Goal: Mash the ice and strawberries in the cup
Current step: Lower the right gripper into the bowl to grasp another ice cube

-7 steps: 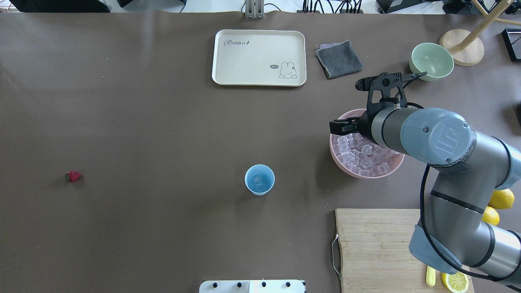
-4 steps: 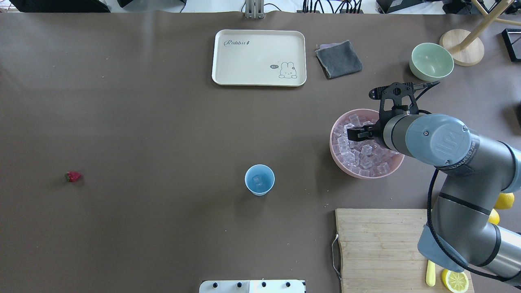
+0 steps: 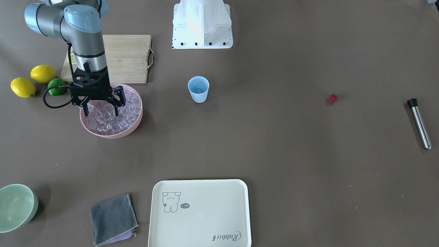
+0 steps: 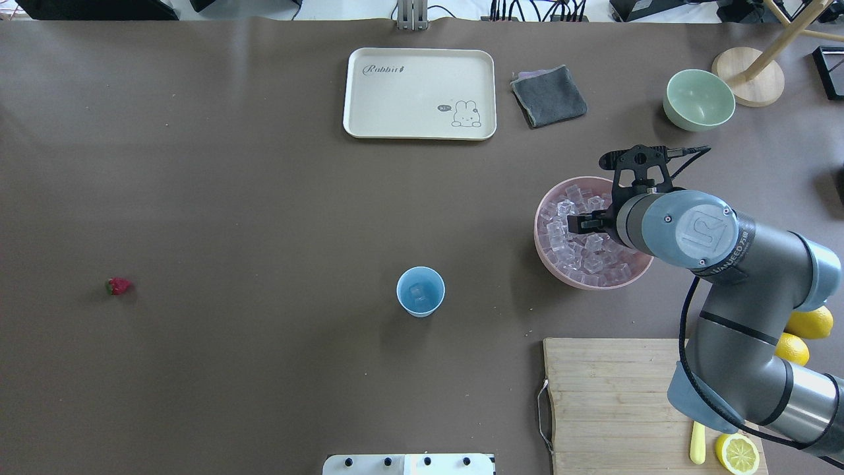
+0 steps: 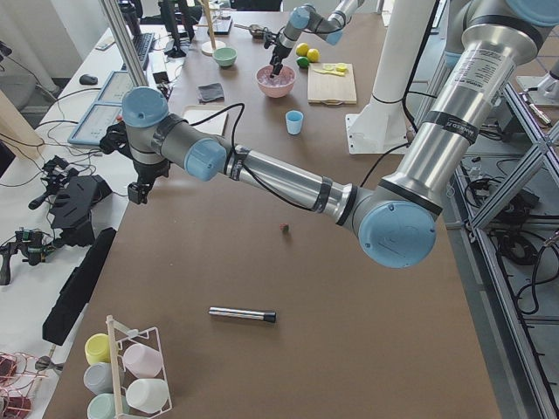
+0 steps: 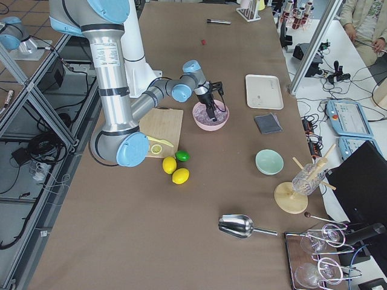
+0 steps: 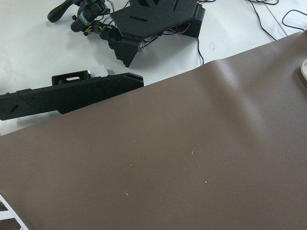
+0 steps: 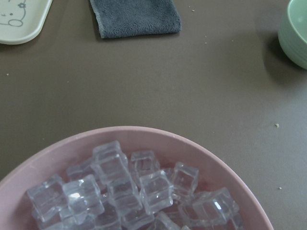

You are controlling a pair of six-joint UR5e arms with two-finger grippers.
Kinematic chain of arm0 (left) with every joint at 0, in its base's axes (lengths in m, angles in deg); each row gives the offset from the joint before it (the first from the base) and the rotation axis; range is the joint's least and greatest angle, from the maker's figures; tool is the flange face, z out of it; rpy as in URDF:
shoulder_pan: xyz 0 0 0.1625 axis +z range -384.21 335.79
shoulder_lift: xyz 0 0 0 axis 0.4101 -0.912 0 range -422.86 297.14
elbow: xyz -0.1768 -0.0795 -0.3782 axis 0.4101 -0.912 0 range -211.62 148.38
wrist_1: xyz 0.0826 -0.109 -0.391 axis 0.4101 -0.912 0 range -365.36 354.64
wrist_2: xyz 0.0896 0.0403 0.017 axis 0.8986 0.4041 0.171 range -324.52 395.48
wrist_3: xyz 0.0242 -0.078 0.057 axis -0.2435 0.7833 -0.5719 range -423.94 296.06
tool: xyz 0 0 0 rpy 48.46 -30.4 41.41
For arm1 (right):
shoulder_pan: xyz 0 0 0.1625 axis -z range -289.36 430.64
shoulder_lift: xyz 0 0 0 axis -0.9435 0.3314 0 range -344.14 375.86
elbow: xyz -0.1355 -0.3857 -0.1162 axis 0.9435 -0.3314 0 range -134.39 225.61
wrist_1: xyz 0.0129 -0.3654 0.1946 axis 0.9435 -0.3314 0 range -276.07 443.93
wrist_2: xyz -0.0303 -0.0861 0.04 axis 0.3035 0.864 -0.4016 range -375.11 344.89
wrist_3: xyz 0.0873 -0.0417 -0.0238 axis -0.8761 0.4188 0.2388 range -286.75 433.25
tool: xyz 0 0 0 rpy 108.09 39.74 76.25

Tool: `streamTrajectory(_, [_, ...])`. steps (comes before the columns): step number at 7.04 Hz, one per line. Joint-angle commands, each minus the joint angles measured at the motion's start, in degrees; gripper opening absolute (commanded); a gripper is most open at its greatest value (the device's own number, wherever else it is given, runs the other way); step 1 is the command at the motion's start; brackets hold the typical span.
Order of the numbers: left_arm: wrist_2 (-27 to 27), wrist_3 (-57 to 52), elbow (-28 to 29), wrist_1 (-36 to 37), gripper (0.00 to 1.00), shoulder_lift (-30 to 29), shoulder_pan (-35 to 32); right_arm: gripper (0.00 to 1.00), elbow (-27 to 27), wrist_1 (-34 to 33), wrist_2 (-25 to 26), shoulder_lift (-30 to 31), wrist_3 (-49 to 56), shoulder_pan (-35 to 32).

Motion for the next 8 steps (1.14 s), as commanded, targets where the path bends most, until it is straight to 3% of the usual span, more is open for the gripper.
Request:
streamTrajectory(1, [0.0,0.1,-0.4,0.0,0.98,0.1,0.0,0.97,-1.7,0.0,-0.4,-0.1,-0.8,1.0])
streamTrajectory(4, [0.1,-0.1,-0.1,0.0,0.98,0.1,0.1,0.94,-2.0,0.0,-0.4,-0.2,-0.8,1.5])
streamTrajectory(5, [0.1,-0.1,-0.1,0.0,0.98,0.1,0.1,0.72,-1.9,0.0,-0.4,-0.2,-0.8,1.7])
streamTrajectory(6, [0.1,-0.2,0.1,0.1,0.98,0.1,0.1,0.29,-1.7,0.0,-0.6,-0.3,-0.7,1.8])
streamTrajectory(7, [0.1,-0.2,0.6,0.0,0.98,0.0,0.1,0.0,-1.5,0.0,-0.6,-0.4,-0.1,1.8])
streamTrajectory(8, [0.1,-0.2,1.0,0.1,0.98,-0.1,0.1,0.0,-1.5,-0.2,-1.3,-1.4,0.0,1.5])
